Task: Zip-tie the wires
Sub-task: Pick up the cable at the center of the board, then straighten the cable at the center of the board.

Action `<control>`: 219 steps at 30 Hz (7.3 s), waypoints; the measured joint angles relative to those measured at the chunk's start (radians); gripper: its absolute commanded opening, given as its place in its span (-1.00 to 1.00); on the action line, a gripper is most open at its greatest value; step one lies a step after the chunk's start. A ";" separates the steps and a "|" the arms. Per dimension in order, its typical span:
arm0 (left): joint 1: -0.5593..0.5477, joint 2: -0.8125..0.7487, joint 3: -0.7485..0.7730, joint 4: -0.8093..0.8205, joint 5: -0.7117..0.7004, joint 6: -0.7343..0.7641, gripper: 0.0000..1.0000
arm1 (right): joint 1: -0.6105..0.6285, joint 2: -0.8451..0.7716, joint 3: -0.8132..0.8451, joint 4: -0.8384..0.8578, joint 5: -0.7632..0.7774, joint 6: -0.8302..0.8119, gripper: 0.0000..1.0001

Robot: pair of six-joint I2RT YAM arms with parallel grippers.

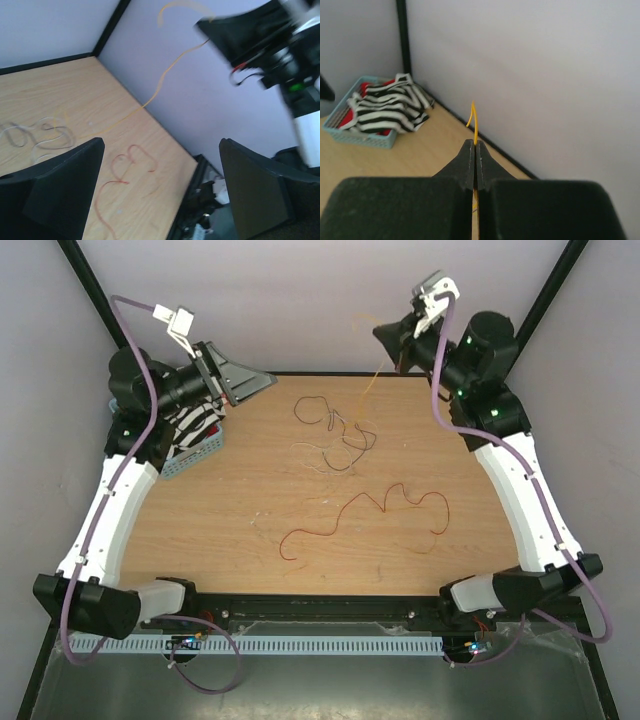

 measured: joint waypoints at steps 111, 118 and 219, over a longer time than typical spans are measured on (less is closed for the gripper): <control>-0.263 -0.072 0.121 -0.027 -0.111 0.426 -1.00 | 0.169 0.153 -0.997 0.495 0.103 -0.072 -0.94; -0.157 -0.154 0.014 -0.059 -0.146 0.385 -1.00 | 0.169 0.116 -0.978 0.476 0.266 -0.103 -1.00; -0.267 -0.140 -0.963 -0.182 -0.264 0.111 -0.73 | 0.029 -0.139 -0.999 -0.163 0.915 -0.230 0.73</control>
